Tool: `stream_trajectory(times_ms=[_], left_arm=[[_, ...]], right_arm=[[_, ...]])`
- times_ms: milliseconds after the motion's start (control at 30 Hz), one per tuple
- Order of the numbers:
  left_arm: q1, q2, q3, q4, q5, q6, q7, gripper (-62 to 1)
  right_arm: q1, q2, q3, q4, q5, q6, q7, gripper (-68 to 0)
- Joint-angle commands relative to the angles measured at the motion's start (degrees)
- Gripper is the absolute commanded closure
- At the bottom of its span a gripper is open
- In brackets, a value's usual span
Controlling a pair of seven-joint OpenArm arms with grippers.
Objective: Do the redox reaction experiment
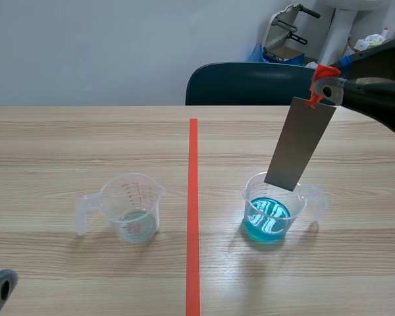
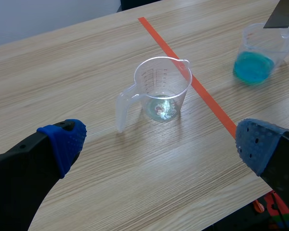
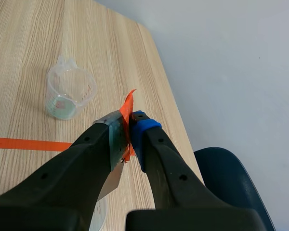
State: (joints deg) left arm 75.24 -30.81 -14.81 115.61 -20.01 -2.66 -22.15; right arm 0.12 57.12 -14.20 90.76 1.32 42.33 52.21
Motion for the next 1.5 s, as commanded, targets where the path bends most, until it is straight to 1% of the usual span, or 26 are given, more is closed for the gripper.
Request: stream_trajectory(times_ms=[0, 767, 1000, 1133, 1367, 1467], left_arm=[[-0.04, 0.31, 0.00, 0.61, -0.35, -0.07, -0.96, -62.3], [-0.04, 0.31, 0.00, 0.61, -0.35, -0.07, -0.96, -62.3], [-0.04, 0.31, 0.00, 0.61, -0.35, -0.07, -0.94, -62.3], [-0.04, 0.31, 0.00, 0.61, -0.35, -0.07, -0.94, -62.3], [-0.04, 0.31, 0.00, 0.61, -0.35, -0.07, -0.96, -62.3], [-0.04, 0.31, 0.00, 0.61, -0.35, -0.07, -0.96, -62.3]], right_arm=[[0.79, 0.44, 1.16, 0.81, 0.81, 0.39, 0.61, -0.8], [0.83, 0.04, 1.16, 0.81, 0.79, 0.39, 0.61, -0.8], [0.83, -3.13, 1.16, 1.07, 0.39, 0.39, -2.19, -0.8], [0.85, -4.92, 1.16, 2.75, 0.42, 0.39, -3.85, -0.8], [1.09, -9.11, 1.05, 7.37, 0.42, 0.39, -9.11, -0.8], [2.56, -11.30, 0.07, 8.37, 0.42, 0.39, -11.52, -0.8]])
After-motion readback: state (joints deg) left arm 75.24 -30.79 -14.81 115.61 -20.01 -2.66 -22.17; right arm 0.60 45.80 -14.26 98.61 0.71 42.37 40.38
